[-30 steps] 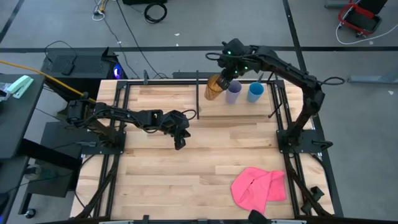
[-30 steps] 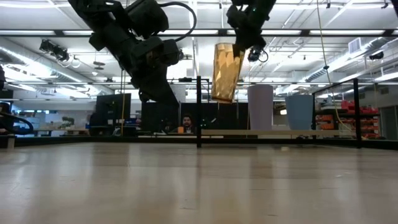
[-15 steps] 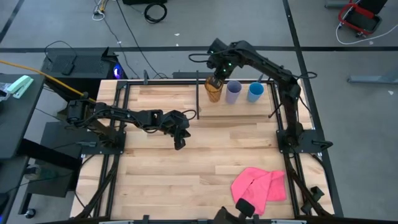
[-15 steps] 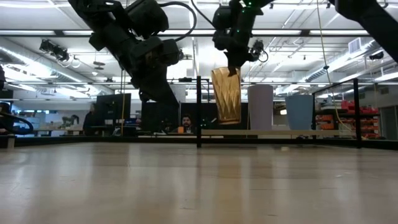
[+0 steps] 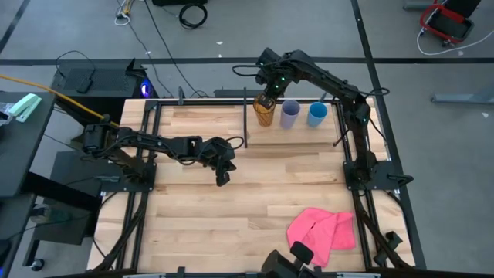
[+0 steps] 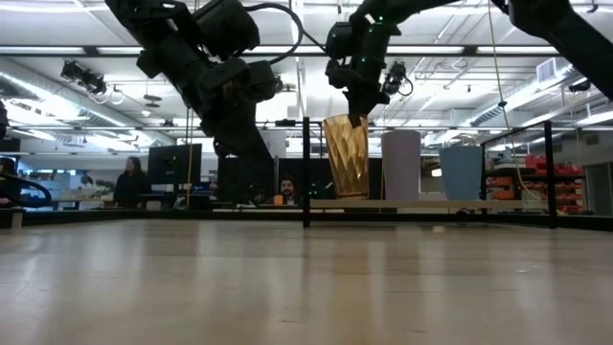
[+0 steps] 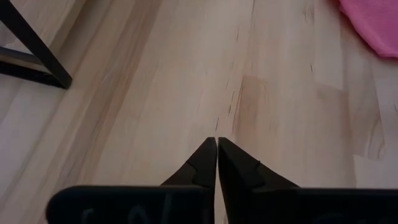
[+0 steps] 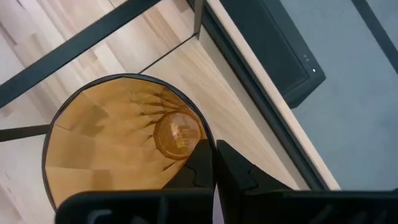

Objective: Stack small to large cups/mugs on shelf
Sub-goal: Put the brown cup on the shelf

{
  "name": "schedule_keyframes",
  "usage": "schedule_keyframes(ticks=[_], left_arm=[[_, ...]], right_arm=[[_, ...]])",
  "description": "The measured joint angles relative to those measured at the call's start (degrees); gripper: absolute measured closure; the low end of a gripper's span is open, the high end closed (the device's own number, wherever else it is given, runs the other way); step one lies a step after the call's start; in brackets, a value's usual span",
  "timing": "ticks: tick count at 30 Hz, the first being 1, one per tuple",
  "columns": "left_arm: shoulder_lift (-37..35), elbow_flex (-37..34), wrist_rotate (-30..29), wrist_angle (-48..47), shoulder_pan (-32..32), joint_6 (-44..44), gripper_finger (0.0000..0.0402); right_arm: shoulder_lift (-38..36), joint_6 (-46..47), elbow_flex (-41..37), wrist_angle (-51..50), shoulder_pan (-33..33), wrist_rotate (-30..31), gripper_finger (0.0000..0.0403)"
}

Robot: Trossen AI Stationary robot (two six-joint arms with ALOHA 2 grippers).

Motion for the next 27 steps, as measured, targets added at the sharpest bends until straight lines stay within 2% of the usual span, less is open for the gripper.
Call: schedule_keyframes(ticks=[9,14,27], left_arm=[[0.0,0.0,0.0,-0.3,0.0,0.2,0.0389],[0.0,0.0,0.0,-0.3,0.0,0.2,0.0383],[0.0,0.0,0.0,-0.3,0.0,0.0,0.038]], right_arm=[[0.2,0.0,0.0,0.3,-0.5,-0.9,0.0398],[0.2,0.0,0.0,0.3,-0.6,-3.1,0.0398],[0.0,0.3,-2.0,0.6,-0.6,-3.6,0.039]])
